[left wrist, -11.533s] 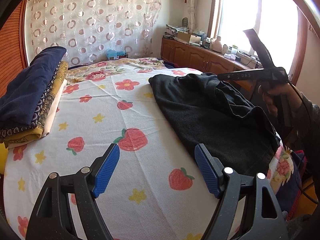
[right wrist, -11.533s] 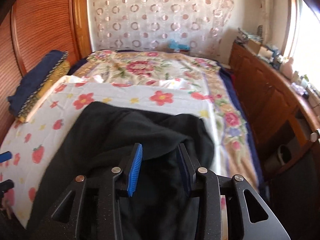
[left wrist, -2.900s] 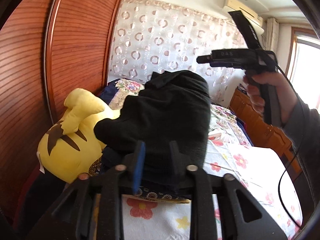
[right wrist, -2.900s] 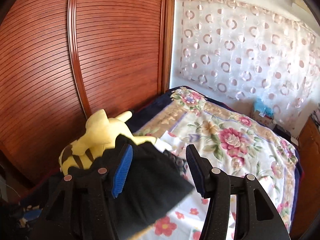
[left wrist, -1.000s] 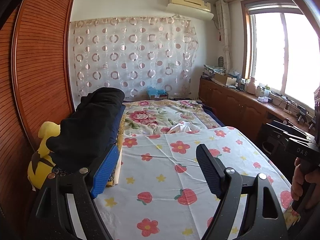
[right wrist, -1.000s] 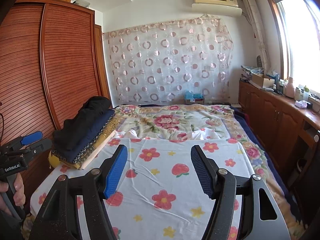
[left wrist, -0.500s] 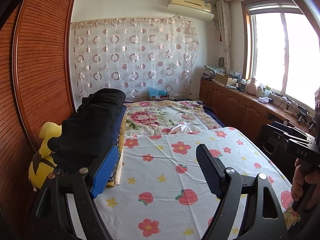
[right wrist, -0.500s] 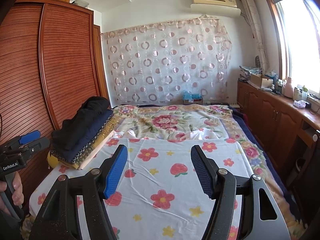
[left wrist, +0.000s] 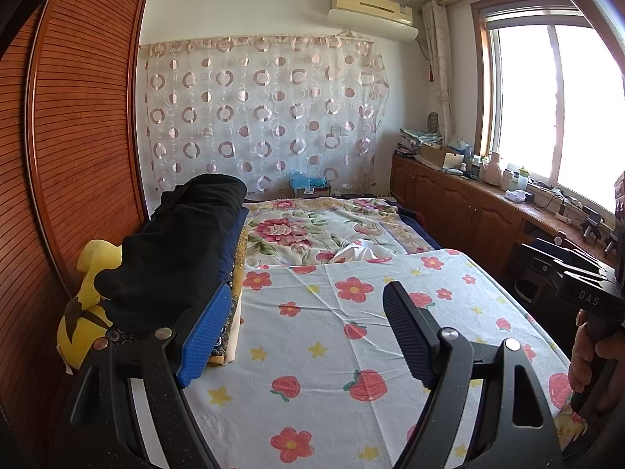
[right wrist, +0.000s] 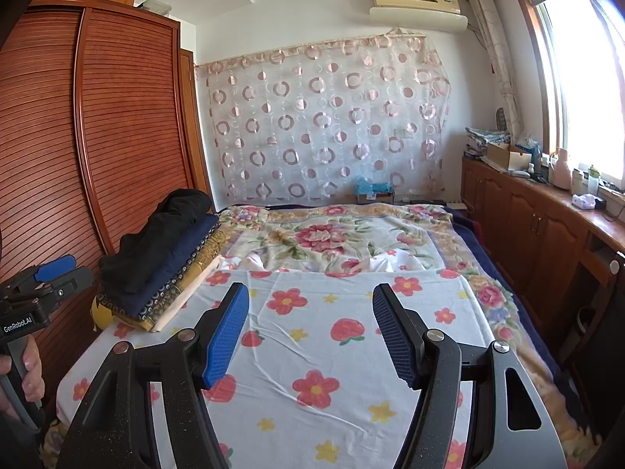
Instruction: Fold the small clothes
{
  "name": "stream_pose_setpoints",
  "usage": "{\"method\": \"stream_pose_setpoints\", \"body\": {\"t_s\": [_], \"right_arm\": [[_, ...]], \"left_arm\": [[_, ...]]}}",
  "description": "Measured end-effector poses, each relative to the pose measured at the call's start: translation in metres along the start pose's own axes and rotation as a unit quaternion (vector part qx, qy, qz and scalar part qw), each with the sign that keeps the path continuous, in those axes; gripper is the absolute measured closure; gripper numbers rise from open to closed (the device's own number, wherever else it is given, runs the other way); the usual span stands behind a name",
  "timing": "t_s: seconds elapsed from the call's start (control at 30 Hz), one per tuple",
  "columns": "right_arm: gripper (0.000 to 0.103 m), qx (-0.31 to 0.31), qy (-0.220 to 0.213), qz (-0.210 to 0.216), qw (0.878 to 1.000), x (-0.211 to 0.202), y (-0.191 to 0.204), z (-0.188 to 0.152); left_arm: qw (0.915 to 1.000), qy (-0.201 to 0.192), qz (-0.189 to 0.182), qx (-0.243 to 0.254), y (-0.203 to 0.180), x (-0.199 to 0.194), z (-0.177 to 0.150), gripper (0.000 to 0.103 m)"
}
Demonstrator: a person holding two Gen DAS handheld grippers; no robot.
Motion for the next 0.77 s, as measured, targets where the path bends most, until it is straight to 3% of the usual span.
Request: {"method": "stream_pose_setpoints", "body": {"t_s": [0.77], "right_arm": [[0.035,-0.006,-0.008,0.003,1.000,0.0029,-0.0105,0.0004]], "left_arm": [[1.0000,-0.002,0.000,0.001,0.0014,0.0006,-0.0011,0.022]]}}
Point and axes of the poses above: each gripper's, at about its wrist camera, not at the fingertips, and x roughly the way its jaws point, y to its left, z to its top, the point moved 10 cm from there along x, roughly the way its jaws point, and after that the axes turned 1 degree about z, right-handed, at the moved point
